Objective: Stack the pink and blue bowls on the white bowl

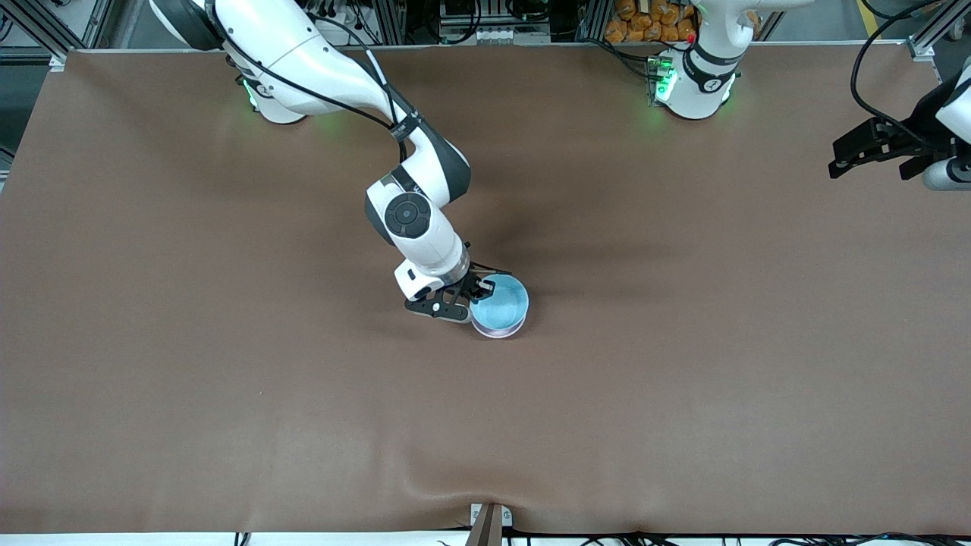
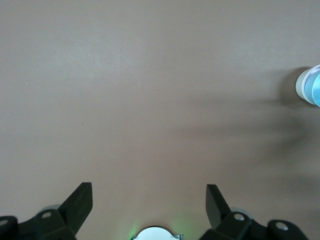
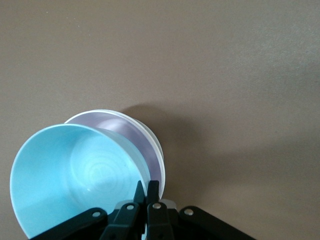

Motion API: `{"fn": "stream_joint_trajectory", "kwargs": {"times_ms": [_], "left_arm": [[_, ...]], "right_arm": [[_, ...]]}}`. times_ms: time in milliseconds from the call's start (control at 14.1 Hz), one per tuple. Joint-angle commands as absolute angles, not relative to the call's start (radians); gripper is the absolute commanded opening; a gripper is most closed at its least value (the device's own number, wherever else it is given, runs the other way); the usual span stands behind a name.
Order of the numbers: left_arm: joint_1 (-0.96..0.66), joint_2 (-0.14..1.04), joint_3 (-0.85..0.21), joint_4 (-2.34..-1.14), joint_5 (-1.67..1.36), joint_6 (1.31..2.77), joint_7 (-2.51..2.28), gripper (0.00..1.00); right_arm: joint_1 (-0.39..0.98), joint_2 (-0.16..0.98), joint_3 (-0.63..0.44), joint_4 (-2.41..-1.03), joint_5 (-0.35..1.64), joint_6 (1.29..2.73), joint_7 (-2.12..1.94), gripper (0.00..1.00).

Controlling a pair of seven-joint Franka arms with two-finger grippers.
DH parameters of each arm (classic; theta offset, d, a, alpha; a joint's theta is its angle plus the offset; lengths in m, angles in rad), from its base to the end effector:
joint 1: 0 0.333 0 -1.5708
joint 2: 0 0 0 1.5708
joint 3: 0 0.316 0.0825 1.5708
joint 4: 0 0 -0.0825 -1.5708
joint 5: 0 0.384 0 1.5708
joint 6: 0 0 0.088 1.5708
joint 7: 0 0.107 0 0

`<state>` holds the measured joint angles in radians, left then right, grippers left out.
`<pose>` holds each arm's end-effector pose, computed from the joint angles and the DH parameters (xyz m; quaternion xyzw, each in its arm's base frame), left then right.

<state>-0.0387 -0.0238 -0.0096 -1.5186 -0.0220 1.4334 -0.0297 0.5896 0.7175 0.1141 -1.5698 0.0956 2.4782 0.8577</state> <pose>0.5321 -0.0284 0.6501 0.9994 -0.0105 -0.0311 0.0096 0.5582 0.4559 0.2411 -0.9846 0.1282 -0.0201 0.1167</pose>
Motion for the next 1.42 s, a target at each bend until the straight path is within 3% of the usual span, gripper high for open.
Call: {"fn": "stream_joint_trajectory", "kwargs": {"times_ms": [0, 71, 355, 569, 995, 1351], "left_arm": [[-0.031, -0.029, -0.008, -1.526, -0.037, 1.445, -0.008, 1.00], [-0.031, -0.028, -0.009, -1.525, -0.037, 1.445, -0.009, 1.00], [-0.031, -0.028, -0.012, -1.520, -0.025, 1.440, -0.026, 1.00], [-0.026, -0.028, -0.011, -1.522, -0.025, 1.440, -0.021, 1.00], [-0.026, -0.015, -0.009, -1.516, -0.023, 1.439, -0.009, 1.00], [-0.028, -0.015, -0.011, -1.513, -0.023, 1.439, -0.009, 1.00]], "right_arm": [[0.595, 0.709, 0.110, -1.580, 0.081, 2.482, 0.877, 0.59], [0.595, 0.706, 0.110, -1.578, 0.081, 2.479, 0.879, 1.00], [0.571, 0.678, 0.114, -1.555, 0.089, 2.458, 0.904, 1.00], [0.508, 0.617, 0.114, -1.528, 0.089, 2.360, 0.881, 1.00], [0.313, 0.503, 0.115, -1.529, 0.095, 2.122, 0.591, 1.00], [0.090, 0.339, 0.115, -1.555, 0.094, 1.918, 0.254, 1.00]]}}
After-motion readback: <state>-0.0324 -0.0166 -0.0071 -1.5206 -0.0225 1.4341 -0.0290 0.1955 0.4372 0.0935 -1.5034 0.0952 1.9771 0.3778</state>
